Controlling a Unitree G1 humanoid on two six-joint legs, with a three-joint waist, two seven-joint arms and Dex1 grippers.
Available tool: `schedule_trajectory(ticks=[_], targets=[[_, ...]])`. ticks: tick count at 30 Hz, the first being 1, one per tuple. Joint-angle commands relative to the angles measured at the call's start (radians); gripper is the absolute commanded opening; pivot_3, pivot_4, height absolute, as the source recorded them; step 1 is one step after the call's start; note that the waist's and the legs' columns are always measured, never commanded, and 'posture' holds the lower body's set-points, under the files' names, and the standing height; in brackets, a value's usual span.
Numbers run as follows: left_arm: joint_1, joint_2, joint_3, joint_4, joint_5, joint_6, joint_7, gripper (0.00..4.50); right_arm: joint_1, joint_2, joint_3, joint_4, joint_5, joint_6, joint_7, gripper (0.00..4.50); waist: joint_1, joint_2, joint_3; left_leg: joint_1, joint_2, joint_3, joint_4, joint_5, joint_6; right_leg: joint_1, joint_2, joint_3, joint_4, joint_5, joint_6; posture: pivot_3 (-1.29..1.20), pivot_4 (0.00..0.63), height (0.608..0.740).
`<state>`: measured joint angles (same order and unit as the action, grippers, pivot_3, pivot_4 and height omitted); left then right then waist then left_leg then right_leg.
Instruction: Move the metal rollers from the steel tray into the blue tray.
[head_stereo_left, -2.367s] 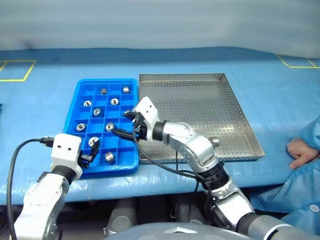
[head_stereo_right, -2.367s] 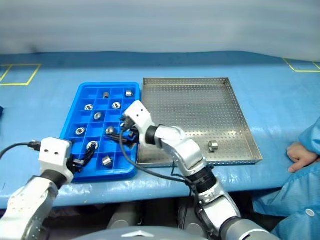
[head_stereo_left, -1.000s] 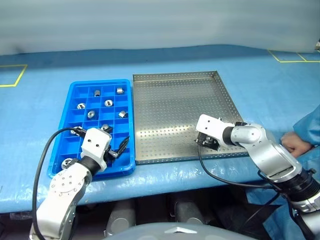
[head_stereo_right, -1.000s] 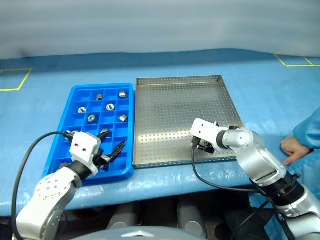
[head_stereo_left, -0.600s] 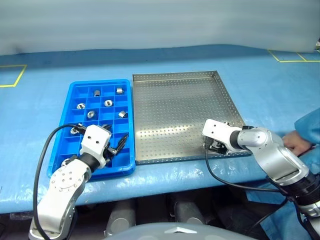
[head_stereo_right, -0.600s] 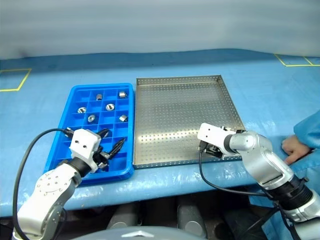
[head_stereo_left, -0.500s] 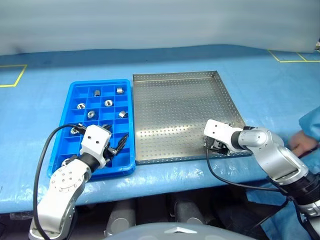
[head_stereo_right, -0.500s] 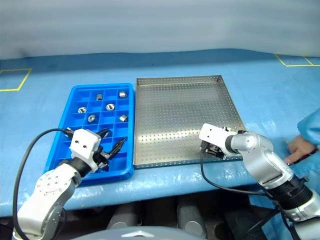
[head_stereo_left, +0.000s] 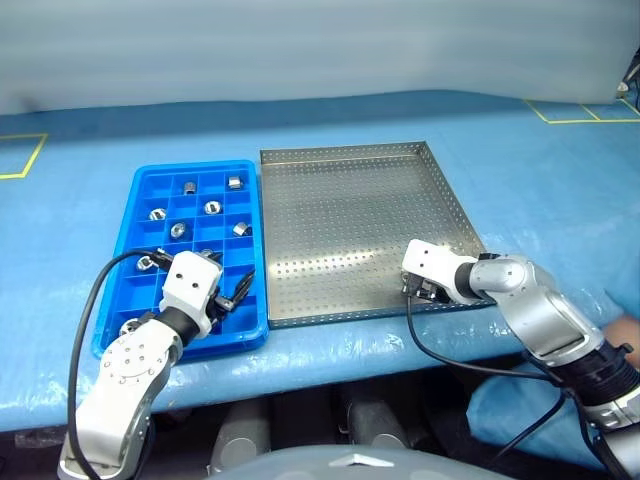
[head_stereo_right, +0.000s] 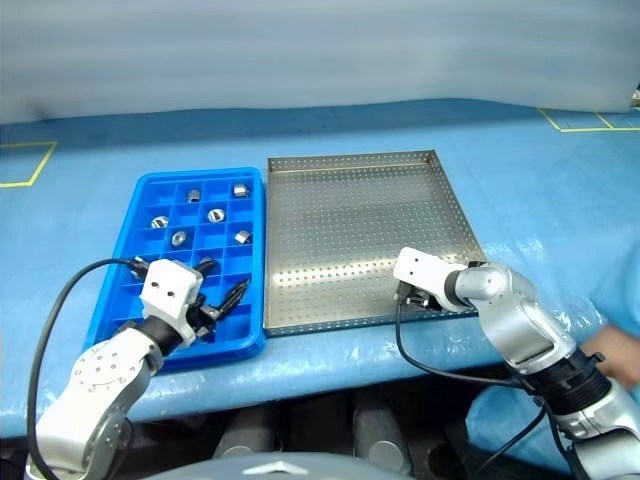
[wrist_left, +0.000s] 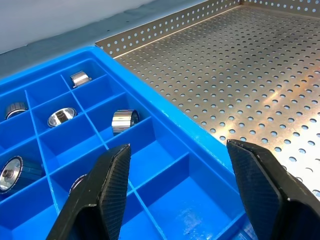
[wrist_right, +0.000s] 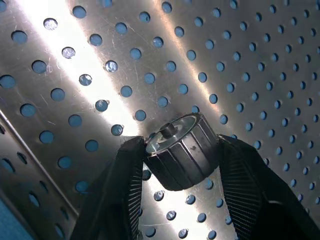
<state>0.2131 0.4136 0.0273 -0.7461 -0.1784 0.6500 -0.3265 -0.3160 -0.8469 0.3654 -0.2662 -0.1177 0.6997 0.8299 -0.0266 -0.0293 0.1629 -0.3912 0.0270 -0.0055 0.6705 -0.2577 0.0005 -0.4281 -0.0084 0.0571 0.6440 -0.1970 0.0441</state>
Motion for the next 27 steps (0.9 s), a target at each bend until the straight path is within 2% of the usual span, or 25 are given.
schedule_trajectory(ticks=[1,7,11,15,20,27], targets=[[0.0,-0.002,0.014,-0.028,-0.008,-0.003,0.003,3.33,-0.014,0.045,-0.021,-0.045,0.013,-0.011,-0.011,1.87,0.001,0.0,0.0,0.0,0.0,0.0,0.0,0.0,0.0,0.0,0.0,0.0,0.0,0.0,0.0,0.03,0.15,0.74],[0.01,0.011,0.023,-0.035,0.008,0.012,0.012,3.33,-0.08,0.267,-0.116,-0.099,0.114,0.062,-0.092,1.87,0.003,0.001,0.001,-0.001,0.0,0.0,-0.003,0.0,0.0,-0.002,0.001,0.002,0.0,0.0,0.0,0.03,0.15,0.74],[0.026,0.013,0.059,-0.055,-0.001,0.017,0.012,3.33,-0.13,0.452,-0.141,-0.1,0.191,0.043,-0.162,1.87,0.008,0.001,0.001,-0.002,0.0,-0.001,-0.003,0.0,0.0,-0.002,0.001,0.001,-0.001,0.0,0.0,0.05,0.15,0.74],[0.045,0.027,0.135,-0.066,0.014,0.057,0.038,3.33,-0.181,0.614,-0.071,-0.057,0.239,0.044,-0.18,1.87,0.006,0.001,0.001,-0.002,0.0,-0.001,-0.004,0.0,0.0,-0.003,0.001,0.001,-0.001,0.0,0.0,0.07,0.15,0.74],[0.072,0.05,0.228,-0.092,0.018,0.09,0.045,3.33,-0.226,0.761,0.073,0.034,0.221,0.012,-0.211,1.87,0.01,0.001,0.001,-0.002,0.001,-0.002,-0.004,0.0,0.0,-0.003,0.001,0.0,0.0,0.0,-0.001,0.11,0.15,0.74],[0.096,0.044,0.242,-0.115,0.023,0.11,0.051,3.33,-0.241,0.824,0.149,0.138,0.21,-0.027,-0.214,1.87,0.031,0.001,0.0,-0.002,0.0,-0.002,-0.004,0.0,0.0,-0.002,-0.002,-0.001,-0.001,0.0,-0.001,0.15,0.15,0.74]])
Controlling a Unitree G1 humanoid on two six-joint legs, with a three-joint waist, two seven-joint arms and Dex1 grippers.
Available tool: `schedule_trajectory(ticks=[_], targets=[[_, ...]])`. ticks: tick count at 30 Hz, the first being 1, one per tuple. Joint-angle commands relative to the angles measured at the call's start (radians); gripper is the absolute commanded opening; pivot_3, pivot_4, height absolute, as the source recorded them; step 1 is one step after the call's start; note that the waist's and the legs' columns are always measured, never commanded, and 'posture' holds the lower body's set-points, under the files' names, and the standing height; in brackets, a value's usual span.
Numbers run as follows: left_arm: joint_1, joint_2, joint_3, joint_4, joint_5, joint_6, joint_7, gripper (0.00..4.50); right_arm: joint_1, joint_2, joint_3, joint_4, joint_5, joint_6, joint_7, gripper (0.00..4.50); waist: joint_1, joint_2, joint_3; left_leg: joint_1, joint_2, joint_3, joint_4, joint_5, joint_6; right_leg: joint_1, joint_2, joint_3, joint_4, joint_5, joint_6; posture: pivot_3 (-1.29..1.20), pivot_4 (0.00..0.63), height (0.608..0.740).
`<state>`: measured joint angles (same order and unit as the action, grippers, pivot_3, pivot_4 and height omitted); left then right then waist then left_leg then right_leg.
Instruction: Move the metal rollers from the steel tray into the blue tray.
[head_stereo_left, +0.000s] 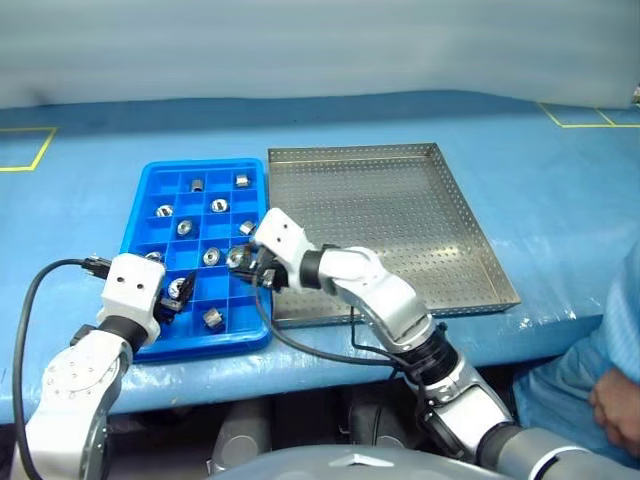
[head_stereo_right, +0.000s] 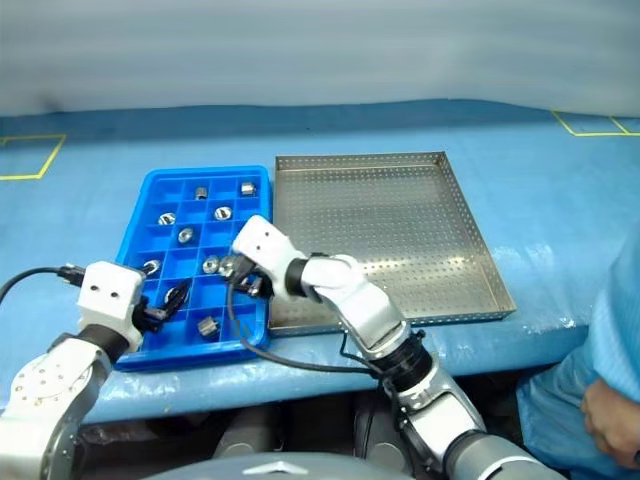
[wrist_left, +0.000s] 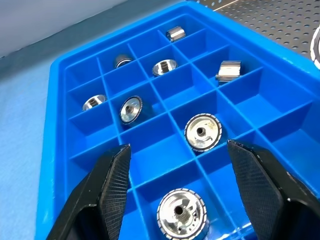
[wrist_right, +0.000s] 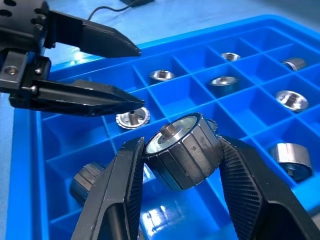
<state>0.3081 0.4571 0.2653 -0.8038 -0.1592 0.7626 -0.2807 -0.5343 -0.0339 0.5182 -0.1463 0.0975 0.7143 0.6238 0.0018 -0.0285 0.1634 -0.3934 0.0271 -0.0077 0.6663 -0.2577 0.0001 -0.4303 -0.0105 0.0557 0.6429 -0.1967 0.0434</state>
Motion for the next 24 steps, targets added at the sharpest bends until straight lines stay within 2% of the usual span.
schedule_trajectory(ticks=[1,3,9,13,16,20,24], targets=[[0.002,0.0,0.002,-0.059,0.004,-0.004,0.005,3.33,-0.028,0.011,-0.002,0.035,-0.008,-0.043,-0.009,1.87,0.004,0.0,0.0,0.0,0.0,0.0,0.0,0.0,0.0,0.0,0.0,0.0,0.0,0.0,0.0,0.15,0.15,0.74],[0.0,-0.003,-0.002,-0.056,0.003,-0.006,0.004,3.33,-0.036,0.006,0.004,0.064,-0.024,-0.051,-0.015,1.87,0.006,0.0,0.0,0.0,0.0,0.001,0.0,0.0,0.0,0.0,0.0,0.0,0.0,0.0,0.0,0.15,0.15,0.74],[-0.008,-0.003,-0.011,-0.041,0.005,-0.015,0.0,3.33,-0.023,-0.015,0.01,0.039,-0.031,-0.054,-0.003,3.82,0.011,0.0,0.0,0.001,0.0,0.0,-0.002,0.0,-0.001,-0.001,0.002,-0.001,0.001,-0.001,-0.002,0.14,0.15,0.74],[-0.03,-0.024,-0.017,-0.02,-0.014,-0.03,-0.002,3.33,-0.004,-0.017,-0.03,-0.01,-0.009,-0.057,-0.018,3.82,0.012,0.0,0.0,0.0,0.0,0.0,-0.003,0.0,-0.001,-0.001,0.001,-0.002,0.001,-0.001,-0.003,0.14,0.15,0.74],[-0.058,-0.06,-0.026,-0.009,-0.022,-0.061,0.006,3.33,0.02,-0.017,-0.1,-0.031,-0.021,-0.114,-0.087,3.82,0.014,0.0,0.0,0.0,0.0,0.0,-0.003,0.0,-0.001,-0.001,0.001,-0.002,0.0,-0.001,-0.003,0.15,0.15,0.74],[-0.085,-0.074,-0.062,-0.023,-0.035,-0.077,-0.008,3.33,0.041,-0.081,-0.208,0.004,-0.044,-0.191,-0.149,3.82,0.02,0.0,0.0,0.0,-0.001,-0.001,-0.001,0.0,-0.001,0.0,0.001,-0.001,0.0,-0.001,-0.002,0.19,0.15,0.74],[-0.124,-0.08,-0.138,-0.015,-0.032,-0.088,-0.014,3.33,0.013,-0.171,-0.264,0.104,-0.053,-0.219,-0.132,3.82,0.032,0.0,0.0,0.0,-0.001,0.0,-0.001,0.0,-0.001,0.001,0.001,-0.001,0.0,0.0,-0.001,0.23,0.15,0.74]])
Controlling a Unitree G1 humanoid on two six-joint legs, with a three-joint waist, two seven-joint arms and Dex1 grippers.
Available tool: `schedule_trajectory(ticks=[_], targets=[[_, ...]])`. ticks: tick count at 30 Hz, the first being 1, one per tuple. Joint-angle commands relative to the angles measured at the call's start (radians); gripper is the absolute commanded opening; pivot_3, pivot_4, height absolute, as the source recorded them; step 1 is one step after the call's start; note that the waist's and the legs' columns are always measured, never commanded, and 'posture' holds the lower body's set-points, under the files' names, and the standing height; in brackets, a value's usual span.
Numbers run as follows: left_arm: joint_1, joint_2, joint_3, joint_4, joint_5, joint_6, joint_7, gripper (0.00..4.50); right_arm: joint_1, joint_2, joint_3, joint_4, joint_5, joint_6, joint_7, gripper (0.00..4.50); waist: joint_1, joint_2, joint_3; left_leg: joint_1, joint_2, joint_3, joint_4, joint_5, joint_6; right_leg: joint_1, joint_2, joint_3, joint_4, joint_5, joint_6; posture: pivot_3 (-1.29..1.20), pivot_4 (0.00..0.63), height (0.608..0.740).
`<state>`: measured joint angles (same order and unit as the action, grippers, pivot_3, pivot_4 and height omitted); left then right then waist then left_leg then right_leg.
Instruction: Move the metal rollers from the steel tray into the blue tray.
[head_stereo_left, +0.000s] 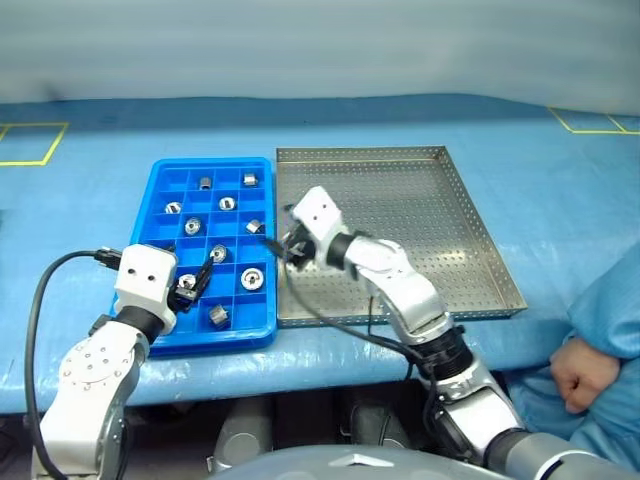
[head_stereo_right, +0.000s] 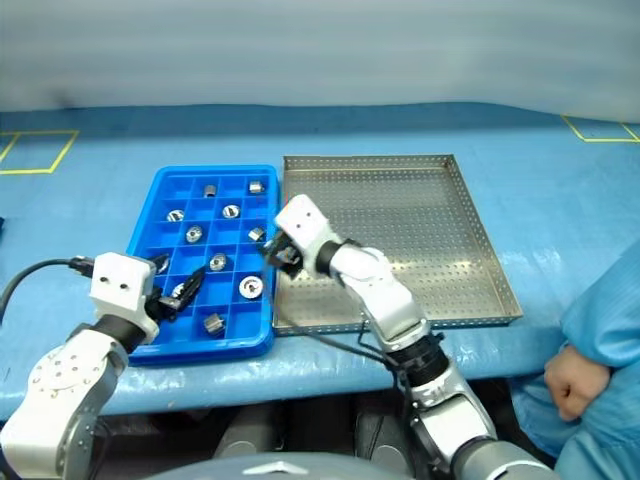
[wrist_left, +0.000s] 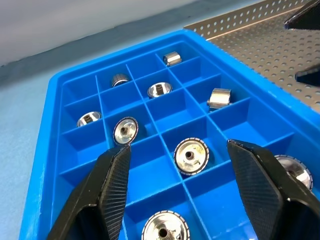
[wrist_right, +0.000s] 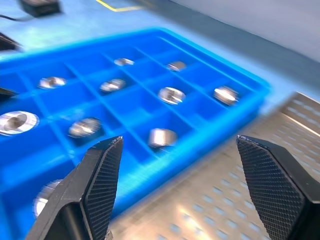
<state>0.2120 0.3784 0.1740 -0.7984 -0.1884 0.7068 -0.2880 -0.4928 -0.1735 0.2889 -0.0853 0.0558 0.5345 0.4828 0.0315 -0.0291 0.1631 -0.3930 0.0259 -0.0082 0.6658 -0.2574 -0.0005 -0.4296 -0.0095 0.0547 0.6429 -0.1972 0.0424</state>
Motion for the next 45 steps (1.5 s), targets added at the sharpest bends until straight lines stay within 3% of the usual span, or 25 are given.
schedule_trajectory(ticks=[1,9,10,13,25,38,45], targets=[[-0.035,-0.003,-0.059,-0.015,-0.001,-0.033,-0.006,3.33,-0.038,-0.047,-0.039,0.068,-0.012,-0.05,0.019,3.82,0.003,0.0,0.0,0.0,0.0,0.0,0.0,0.0,0.0,0.0,0.0,0.0,0.0,0.0,0.0,0.23,0.15,0.74],[-0.075,-0.031,-0.038,0.016,-0.066,-0.088,-0.032,3.33,-0.082,-0.161,-0.126,0.196,0.069,-0.093,0.175,3.82,0.008,0.001,0.001,0.0,0.001,-0.001,-0.003,0.0,0.0,-0.001,0.002,0.0,0.0,0.002,0.001,0.18,0.15,0.74],[-0.084,-0.035,-0.046,0.022,-0.07,-0.095,-0.034,3.71,-0.077,-0.174,-0.134,0.198,0.075,-0.094,0.188,4.21,0.01,0.001,0.001,0.0,0.001,-0.001,-0.003,0.0,0.0,-0.001,0.002,0.0,0.0,0.002,0.001,0.18,0.15,0.74],[-0.104,-0.063,-0.075,0.039,-0.086,-0.092,-0.021,4.49,-0.063,-0.193,-0.167,0.194,0.085,-0.099,0.186,4.5,0.008,0.001,0.001,-0.001,0.0,0.0,-0.002,0.0,0.0,0.0,0.001,0.001,-0.001,0.001,0.001,0.14,0.15,0.74],[-0.135,-0.033,-0.107,0.098,-0.067,-0.103,-0.032,4.49,0.006,-0.265,-0.237,0.085,0.119,-0.035,0.18,4.5,-0.027,0.001,0.001,0.0,0.0,0.001,-0.001,0.0,0.0,0.0,0.001,0.002,0.0,0.001,0.001,0.04,0.15,0.74],[-0.209,-0.046,-0.095,0.167,-0.04,-0.143,0.004,4.49,0.08,-0.334,-0.22,-0.033,0.174,-0.057,0.314,4.5,-0.054,0.001,0.001,0.001,0.0,0.002,0.0,0.0,0.0,0.0,0.002,0.005,0.0,0.002,0.003,0.02,0.15,0.74],[-0.216,-0.036,-0.094,0.177,-0.036,-0.151,0.0,4.49,0.088,-0.33,-0.203,-0.049,0.166,-0.064,0.312,4.5,-0.055,0.001,0.001,0.001,0.0,0.003,0.0,0.0,0.0,0.0,0.002,0.006,0.0,0.002,0.003,0.01,0.15,0.74]])
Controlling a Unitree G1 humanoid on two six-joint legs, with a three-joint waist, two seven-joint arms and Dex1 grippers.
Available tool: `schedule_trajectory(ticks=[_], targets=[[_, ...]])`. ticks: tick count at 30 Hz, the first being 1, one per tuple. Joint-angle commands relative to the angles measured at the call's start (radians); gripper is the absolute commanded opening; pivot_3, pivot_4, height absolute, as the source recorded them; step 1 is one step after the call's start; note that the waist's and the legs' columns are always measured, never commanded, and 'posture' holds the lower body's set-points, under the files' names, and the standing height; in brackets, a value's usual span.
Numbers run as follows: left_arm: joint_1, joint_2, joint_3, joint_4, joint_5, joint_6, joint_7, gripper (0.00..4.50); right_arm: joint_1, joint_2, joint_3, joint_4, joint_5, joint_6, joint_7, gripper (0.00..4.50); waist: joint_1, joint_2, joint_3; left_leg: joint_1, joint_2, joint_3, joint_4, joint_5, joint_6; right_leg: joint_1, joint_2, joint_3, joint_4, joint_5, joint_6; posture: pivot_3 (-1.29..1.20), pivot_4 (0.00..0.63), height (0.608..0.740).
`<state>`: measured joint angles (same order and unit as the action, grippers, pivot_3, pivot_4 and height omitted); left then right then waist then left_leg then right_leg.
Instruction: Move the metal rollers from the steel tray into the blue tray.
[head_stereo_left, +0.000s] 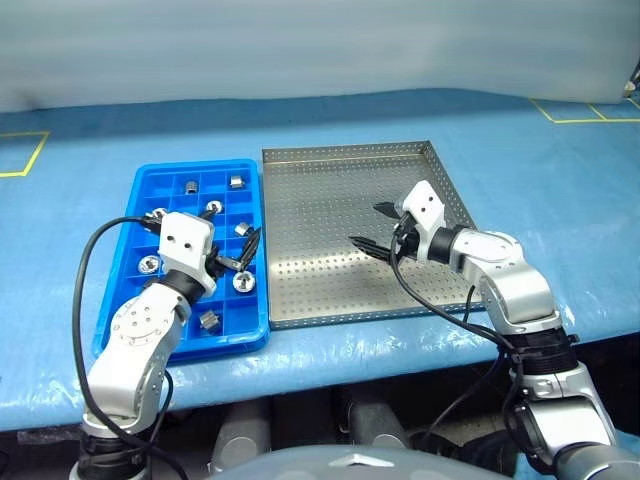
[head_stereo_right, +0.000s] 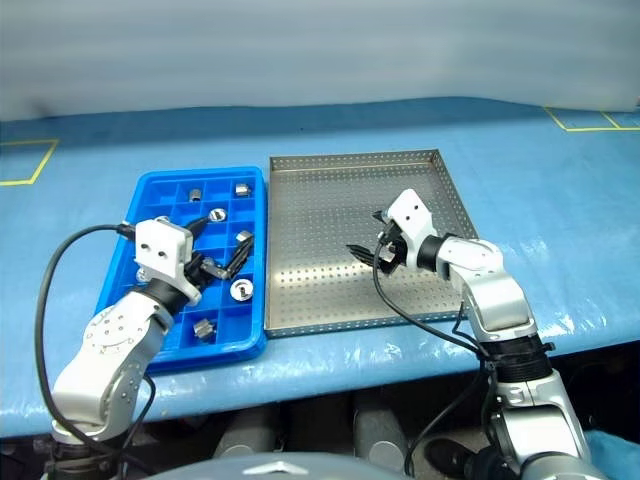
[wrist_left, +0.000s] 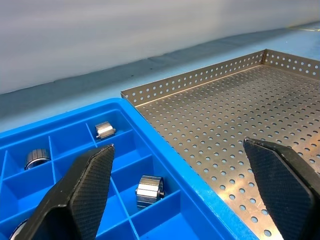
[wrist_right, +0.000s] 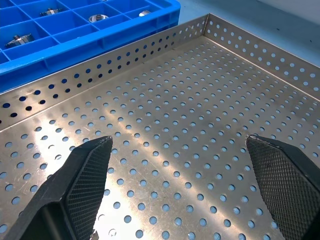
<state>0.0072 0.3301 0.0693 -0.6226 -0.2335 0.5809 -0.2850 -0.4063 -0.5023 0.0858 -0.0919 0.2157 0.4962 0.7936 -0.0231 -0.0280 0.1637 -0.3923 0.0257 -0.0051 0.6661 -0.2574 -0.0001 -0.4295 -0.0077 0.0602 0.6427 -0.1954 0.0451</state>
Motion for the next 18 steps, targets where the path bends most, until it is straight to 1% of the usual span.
schedule_trajectory(ticks=[1,5,11,18], targets=[[-0.012,0.015,0.01,0.004,0.01,-0.026,-0.003,4.49,0.006,0.001,0.003,-0.043,0.005,-0.03,-0.001,4.5,0.0,0.0,0.0,0.0,0.0,0.0,0.0,0.0,0.0,0.0,0.0,0.0,0.0,0.0,0.0,0.01,0.15,0.74],[-0.014,0.015,-0.003,0.003,0.014,-0.021,0.003,4.49,0.02,0.01,0.009,-0.04,0.004,-0.047,-0.014,4.5,0.001,0.0,0.0,0.0,0.0,0.0,0.0,0.0,0.0,0.0,0.0,0.0,0.0,0.0,0.0,0.04,0.15,0.74],[-0.041,0.016,-0.001,-0.01,0.017,-0.005,0.006,4.49,-0.012,0.027,0.034,0.004,-0.013,-0.068,-0.02,4.5,0.007,0.0,0.0,0.0,0.0,0.0,0.0,0.0,0.0,0.0,0.0,0.0,0.0,0.0,0.0,0.07,0.15,0.74],[-0.027,0.009,-0.024,-0.015,0.031,-0.021,0.007,4.49,0.006,0.013,0.036,-0.039,-0.004,-0.062,-0.004,4.5,0.014,0.0,0.0,0.0,0.0,-0.001,0.0,0.0,0.0,0.0,0.0,0.0,0.0,0.0,0.0,0.07,0.15,0.74]])
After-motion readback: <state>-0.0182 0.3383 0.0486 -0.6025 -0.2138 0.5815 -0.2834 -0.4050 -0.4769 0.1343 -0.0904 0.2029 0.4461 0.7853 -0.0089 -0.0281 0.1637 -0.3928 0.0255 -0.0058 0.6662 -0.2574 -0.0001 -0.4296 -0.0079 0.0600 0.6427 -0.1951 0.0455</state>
